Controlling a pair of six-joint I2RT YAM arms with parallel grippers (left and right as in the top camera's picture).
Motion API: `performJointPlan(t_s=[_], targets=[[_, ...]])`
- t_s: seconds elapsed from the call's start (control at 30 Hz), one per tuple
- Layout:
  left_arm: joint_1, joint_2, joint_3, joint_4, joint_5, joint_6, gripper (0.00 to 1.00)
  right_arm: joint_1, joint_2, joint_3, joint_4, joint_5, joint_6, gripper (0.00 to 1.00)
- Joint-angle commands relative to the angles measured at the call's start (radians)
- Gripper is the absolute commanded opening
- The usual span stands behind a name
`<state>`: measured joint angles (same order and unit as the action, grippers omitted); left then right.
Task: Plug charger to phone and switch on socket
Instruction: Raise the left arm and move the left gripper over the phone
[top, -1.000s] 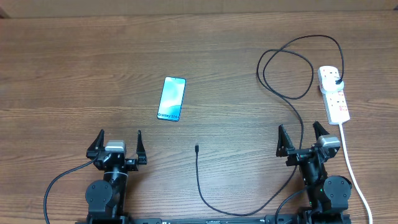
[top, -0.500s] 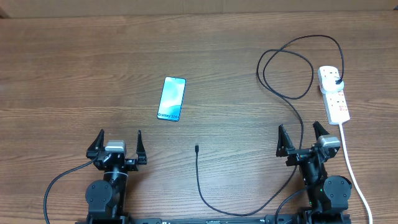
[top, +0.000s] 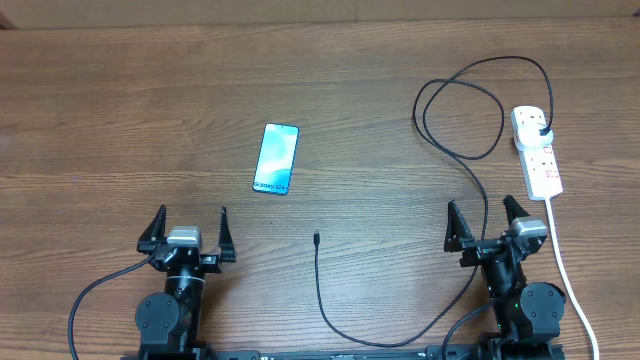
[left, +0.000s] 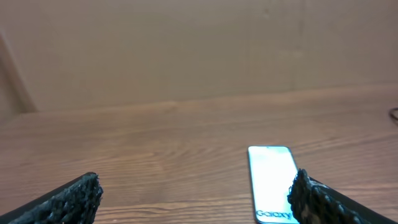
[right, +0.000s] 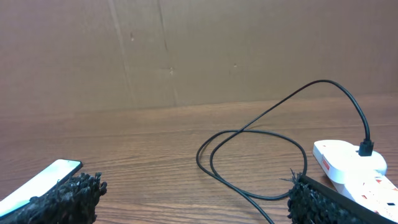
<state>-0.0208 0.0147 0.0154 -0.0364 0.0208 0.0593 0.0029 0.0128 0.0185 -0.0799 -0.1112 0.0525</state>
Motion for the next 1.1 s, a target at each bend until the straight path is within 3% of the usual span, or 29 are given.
performJointPlan(t_s=[0.0, 0.13, 0.23, 0.4, 0.6, 0.87, 1.07], targets=[[-0.005, -0.008, 0.087, -0.048, 0.141, -0.021, 1.00, 0.007, -0.010, -0.011, 0.003, 0.013, 0.005, 1.00], [-0.005, -0.008, 0.256, -0.224, 0.329, -0.140, 1.00, 0.007, -0.010, -0.011, 0.003, 0.013, 0.005, 1.00], [-0.005, -0.003, 0.393, -0.352, 0.346, -0.219, 1.00, 0.007, -0.010, -0.011, 0.003, 0.013, 0.005, 1.00], [-0.005, 0.107, 0.682, -0.476, 0.366, -0.223, 1.00, 0.007, -0.010, -0.011, 0.003, 0.013, 0.005, 1.00], [-0.005, 0.449, 1.153, -0.753, 0.418, -0.162, 1.00, 0.007, -0.010, -0.011, 0.003, 0.013, 0.005, 1.00], [-0.005, 1.030, 1.826, -1.323, 0.407, -0.076, 1.00, 0.007, -0.010, -0.011, 0.003, 0.013, 0.005, 1.00], [-0.006, 1.327, 2.022, -1.527, 0.388, -0.078, 1.00, 0.007, -0.010, -0.011, 0.003, 0.013, 0.005, 1.00]])
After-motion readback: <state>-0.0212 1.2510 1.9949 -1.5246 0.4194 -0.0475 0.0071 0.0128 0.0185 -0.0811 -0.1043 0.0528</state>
